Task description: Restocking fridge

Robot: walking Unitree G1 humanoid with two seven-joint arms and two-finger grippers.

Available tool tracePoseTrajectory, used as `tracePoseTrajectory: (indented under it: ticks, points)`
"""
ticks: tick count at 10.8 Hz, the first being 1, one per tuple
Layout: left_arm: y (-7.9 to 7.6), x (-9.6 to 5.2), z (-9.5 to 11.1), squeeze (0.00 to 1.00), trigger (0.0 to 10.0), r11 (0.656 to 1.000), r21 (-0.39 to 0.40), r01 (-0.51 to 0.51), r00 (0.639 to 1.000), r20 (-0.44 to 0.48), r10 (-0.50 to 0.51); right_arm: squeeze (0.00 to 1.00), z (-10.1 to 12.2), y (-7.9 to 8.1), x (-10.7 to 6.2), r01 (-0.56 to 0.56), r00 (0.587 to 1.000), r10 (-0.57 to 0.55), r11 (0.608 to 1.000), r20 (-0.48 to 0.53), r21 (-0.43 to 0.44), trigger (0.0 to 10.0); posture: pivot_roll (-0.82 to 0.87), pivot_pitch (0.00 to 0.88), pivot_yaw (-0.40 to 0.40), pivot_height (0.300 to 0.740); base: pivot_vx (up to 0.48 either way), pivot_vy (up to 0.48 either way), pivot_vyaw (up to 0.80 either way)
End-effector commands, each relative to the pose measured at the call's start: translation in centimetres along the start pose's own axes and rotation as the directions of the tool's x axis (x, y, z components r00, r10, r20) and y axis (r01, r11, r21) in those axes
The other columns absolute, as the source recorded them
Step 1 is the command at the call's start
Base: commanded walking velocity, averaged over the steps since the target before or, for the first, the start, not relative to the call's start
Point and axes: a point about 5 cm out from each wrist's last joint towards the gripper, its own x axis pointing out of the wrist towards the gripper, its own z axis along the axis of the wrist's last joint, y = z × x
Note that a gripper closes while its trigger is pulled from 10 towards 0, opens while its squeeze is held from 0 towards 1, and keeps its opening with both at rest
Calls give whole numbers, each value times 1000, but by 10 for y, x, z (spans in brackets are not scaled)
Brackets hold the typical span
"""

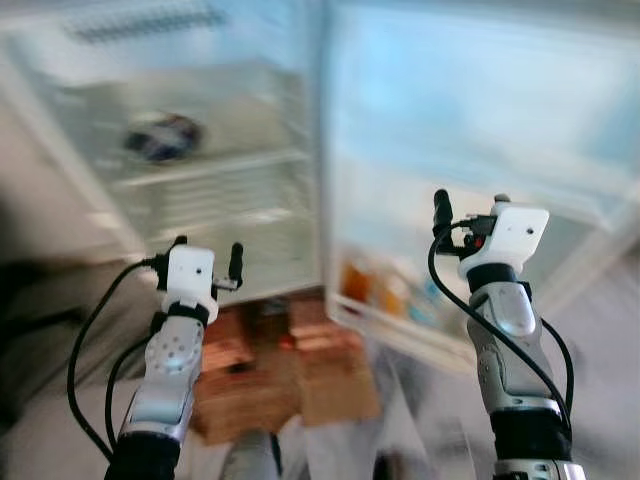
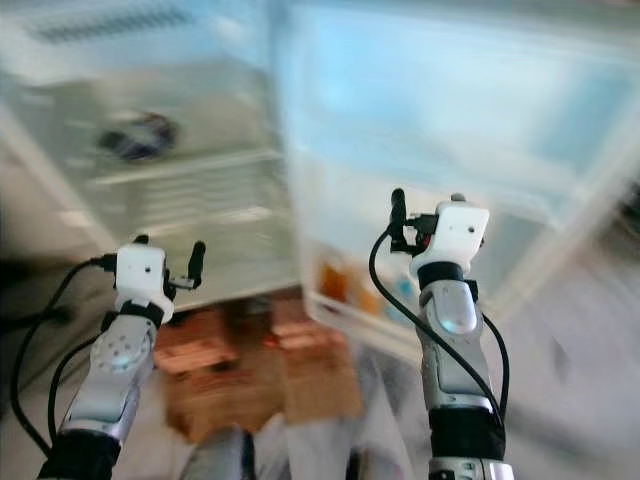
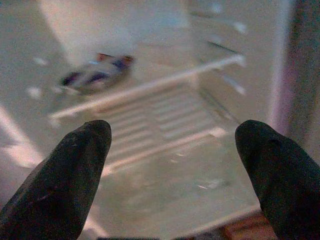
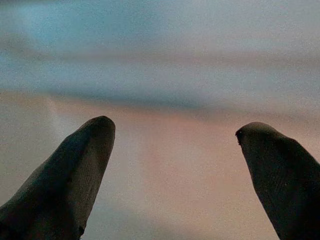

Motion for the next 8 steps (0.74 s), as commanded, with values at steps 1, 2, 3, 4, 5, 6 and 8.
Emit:
tracePoseTrajectory:
  ticks: [1, 2, 3, 4, 5, 6, 8]
  points:
    - [2, -2, -3, 0, 10000, 1000, 11, 0, 1000, -12, 0, 0, 0, 4, -3, -20, 1000, 20, 1000, -10, 10, 10000, 58, 0, 22, 740, 0, 0, 0]
    - [0, -4, -4, 0, 10000, 1000, 1, 4, 1000, -13, -4, 0, -7, 6, -6, -15, 998, 15, 1000, -56, -5, 10000, 57, 0, 19, 740, 0, 0, 0]
    - [-1, -4, -6, 0, 10000, 1000, -6, 1, 1000, -19, -1, 0, -12, 7, -8, -6, 997, 3, 999, -76, -31, 10000, 58, 0, 14, 740, 0, 0, 0]
    - [-2, -4, -6, 0, 10000, 1000, -10, 1, 1000, -23, -1, 0, -18, 5, -9, 27, 992, -35, 998, -123, -64, 10000, 58, 0, 13, 740, 0, 0, 0]
    - [-4, -5, -7, 0, 10000, 1000, -13, 4, 1000, -26, -4, 0, -20, 6, -11, 0, 991, -10, 997, -135, -73, 10000, 60, 0, 11, 740, 0, 0, 0]
    - [-5, -5, -7, 0, 10000, 1000, -16, 7, 1000, -27, -7, 0, -23, 6, -12, 2, 987, -14, 997, -160, -75, 10000, 62, 0, 9, 740, 0, 0, 0]
    - [-4, -7, -7, 0, 10000, 1000, -14, 7, 1000, -28, -7, 0, -25, 0, -22, -53, 987, 34, 992, -159, -115, 10000, 69, 0, 5, 740, 0, 0, 0]
